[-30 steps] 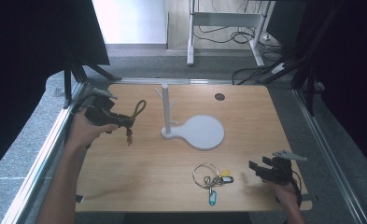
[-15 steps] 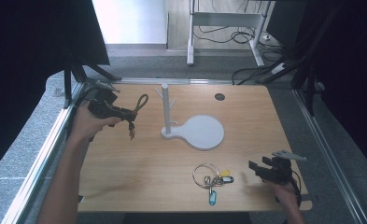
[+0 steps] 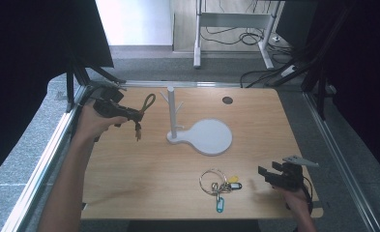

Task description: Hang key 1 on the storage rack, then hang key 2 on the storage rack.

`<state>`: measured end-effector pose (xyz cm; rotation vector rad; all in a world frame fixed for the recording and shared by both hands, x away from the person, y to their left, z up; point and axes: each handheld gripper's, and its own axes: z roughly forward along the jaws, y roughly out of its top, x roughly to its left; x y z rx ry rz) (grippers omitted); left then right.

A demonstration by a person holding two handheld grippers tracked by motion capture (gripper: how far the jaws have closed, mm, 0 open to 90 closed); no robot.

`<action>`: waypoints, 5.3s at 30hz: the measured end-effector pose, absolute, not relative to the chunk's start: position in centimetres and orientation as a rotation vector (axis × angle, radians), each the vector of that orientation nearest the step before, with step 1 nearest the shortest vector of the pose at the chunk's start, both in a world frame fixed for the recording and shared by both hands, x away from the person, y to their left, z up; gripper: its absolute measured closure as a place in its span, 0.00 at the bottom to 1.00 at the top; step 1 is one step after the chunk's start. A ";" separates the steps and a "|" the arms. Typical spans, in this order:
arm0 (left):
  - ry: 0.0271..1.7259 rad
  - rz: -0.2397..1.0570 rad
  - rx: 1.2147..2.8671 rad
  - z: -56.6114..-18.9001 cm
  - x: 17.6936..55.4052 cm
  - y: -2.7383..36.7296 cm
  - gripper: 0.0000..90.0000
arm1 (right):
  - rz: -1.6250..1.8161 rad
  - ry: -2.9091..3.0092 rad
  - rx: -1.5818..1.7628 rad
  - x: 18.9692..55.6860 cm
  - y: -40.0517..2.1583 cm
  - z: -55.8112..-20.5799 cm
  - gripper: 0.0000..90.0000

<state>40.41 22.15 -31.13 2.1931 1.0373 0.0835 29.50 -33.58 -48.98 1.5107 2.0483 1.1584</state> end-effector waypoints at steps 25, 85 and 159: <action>1.093 0.031 2.171 -32.1 43.6 22.9 0.74 | 1.153 2.055 1.491 29.4 -33.5 -49.0 0.33; 1.032 -0.080 2.245 -34.6 46.5 18.3 0.73 | 1.142 2.033 1.485 29.2 -34.2 -48.6 0.33; 0.967 0.215 2.262 -43.9 31.5 21.1 0.43 | 0.778 2.603 0.933 34.5 -23.8 -41.4 0.45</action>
